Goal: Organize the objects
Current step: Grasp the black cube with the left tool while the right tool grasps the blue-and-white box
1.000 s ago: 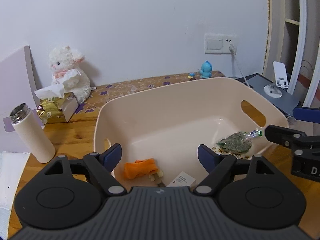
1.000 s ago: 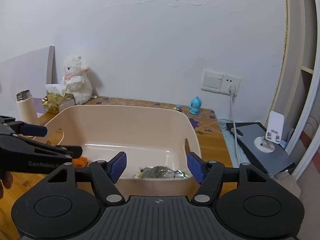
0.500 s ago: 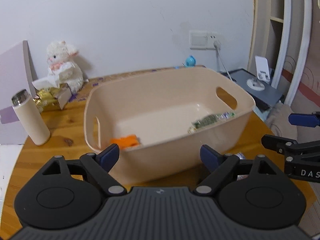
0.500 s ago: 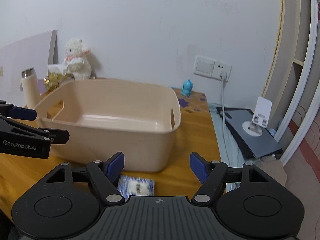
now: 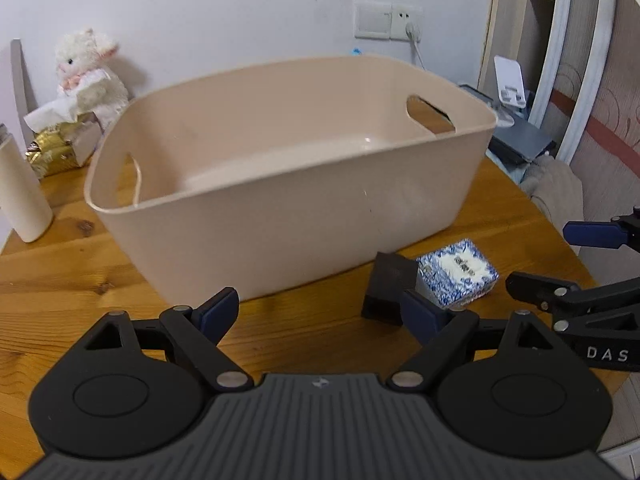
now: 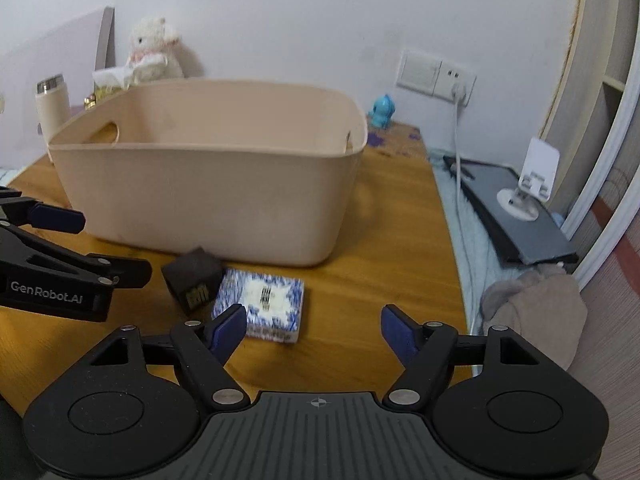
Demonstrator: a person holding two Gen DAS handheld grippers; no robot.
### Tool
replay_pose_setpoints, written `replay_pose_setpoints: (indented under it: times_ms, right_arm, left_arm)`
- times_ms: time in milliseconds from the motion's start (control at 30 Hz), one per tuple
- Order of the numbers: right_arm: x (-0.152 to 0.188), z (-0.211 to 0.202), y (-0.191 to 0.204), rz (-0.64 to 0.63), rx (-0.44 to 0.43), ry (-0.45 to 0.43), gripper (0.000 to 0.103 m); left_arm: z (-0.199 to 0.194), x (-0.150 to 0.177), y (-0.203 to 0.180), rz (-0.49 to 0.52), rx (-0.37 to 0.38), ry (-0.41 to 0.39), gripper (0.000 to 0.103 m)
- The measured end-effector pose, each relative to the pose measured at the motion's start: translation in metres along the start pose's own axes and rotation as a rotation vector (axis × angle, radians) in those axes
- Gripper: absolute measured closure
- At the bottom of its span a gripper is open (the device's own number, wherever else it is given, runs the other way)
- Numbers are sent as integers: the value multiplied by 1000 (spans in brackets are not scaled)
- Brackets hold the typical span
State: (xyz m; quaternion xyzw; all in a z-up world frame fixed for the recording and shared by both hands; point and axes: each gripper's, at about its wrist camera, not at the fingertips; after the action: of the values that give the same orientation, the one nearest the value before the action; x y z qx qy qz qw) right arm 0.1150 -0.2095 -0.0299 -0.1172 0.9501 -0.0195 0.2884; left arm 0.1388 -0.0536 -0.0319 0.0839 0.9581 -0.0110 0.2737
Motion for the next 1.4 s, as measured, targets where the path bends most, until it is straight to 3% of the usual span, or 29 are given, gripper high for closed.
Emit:
replay_pose_setpoints:
  times_ms: [233, 567, 633, 767, 900, 1167, 1400]
  right_arm:
    - [4, 21, 5, -25, -12, 55, 26]
    - [4, 36, 6, -41, -30, 85, 25]
    - [4, 39, 7, -43, -35, 90, 25]
    - [4, 41, 8, -54, -49, 93, 25]
    - [2, 42, 10, -61, -60, 90, 24]
    - [-4, 49, 22, -69, -85, 75, 18]
    - [-11, 62, 26, -51, -100, 60, 21]
  left_arm:
    - [28, 2, -7, 14, 45, 33, 15]
    - [49, -6, -13, 34, 64, 20, 17]
    - [54, -6, -15, 31, 75, 27, 31]
    - [54, -3, -20, 68, 78, -2, 45]
    - [51, -4, -23, 84, 98, 2, 69]
    - [46, 1, -10, 31, 79, 15, 69]
    - [43, 3, 10, -43, 97, 33, 69]
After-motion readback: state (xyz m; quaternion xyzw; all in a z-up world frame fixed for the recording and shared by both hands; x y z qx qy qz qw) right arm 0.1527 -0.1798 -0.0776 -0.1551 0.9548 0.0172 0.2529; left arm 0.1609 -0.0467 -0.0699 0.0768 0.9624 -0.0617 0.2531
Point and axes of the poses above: each gripper's, at about its wrist camera, not at the fingertips, and z roughly the way its jaws point, y to its left, x to its underside, and after that the axes turned 13 degrees about y, right-handed
